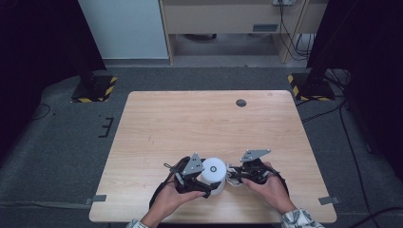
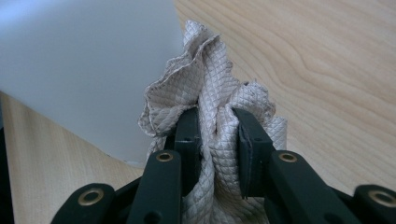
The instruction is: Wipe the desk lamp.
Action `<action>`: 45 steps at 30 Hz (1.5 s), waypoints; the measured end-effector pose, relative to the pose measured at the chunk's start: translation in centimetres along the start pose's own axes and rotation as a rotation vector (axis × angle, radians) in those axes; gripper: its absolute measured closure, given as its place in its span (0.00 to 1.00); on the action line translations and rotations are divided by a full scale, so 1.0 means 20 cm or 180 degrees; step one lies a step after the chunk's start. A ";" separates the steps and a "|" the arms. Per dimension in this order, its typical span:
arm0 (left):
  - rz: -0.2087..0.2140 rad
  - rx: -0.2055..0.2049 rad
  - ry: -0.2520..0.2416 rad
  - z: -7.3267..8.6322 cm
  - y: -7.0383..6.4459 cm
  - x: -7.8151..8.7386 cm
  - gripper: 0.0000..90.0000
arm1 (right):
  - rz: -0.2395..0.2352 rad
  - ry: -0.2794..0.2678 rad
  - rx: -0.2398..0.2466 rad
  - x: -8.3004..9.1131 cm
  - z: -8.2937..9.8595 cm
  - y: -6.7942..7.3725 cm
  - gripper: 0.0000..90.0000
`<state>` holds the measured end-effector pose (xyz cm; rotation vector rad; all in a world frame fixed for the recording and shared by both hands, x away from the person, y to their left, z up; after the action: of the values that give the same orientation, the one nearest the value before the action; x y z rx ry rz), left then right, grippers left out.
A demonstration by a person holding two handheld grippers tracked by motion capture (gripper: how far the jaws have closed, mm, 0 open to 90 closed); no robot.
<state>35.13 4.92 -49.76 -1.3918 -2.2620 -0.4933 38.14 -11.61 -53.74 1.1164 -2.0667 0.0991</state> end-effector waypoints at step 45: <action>0.0005 -0.0018 0.0024 0.00 0.00 0.00 0.09 | -0.0106 -0.0024 0.0052 -0.05 -0.07 -0.03 0.82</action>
<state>35.21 4.84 -49.76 -1.3924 -2.2550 -0.5040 39.72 -10.86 -53.57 1.1622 -2.0564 0.0957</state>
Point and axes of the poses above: each handheld gripper's, and its own axes: x roughly backward along the jaws, z roughly out of its underside, y roughly to its left, the point moved 6 cm from there along -x, roughly forward along the jaws, and after that the axes turned 7 degrees about -x, right-handed, at the moved point
